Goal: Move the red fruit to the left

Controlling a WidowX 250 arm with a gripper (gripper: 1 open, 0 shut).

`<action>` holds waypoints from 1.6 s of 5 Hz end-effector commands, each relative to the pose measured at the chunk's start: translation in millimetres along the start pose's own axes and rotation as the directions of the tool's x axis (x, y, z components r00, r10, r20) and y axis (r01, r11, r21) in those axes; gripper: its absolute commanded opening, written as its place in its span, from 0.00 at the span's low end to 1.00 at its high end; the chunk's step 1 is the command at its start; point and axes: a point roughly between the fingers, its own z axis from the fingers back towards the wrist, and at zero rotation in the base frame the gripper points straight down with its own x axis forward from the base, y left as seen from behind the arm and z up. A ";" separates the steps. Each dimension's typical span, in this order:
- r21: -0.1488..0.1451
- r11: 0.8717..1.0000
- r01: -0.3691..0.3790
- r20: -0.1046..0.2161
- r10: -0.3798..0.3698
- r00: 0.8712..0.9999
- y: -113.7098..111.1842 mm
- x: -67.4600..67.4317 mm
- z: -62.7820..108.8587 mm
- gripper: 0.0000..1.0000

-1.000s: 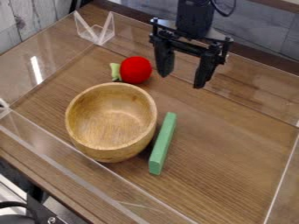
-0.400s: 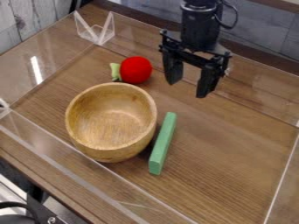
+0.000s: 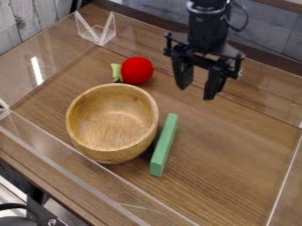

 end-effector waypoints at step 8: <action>0.000 0.999 -0.053 0.120 0.053 0.991 2.7 29.1 13.8 1.00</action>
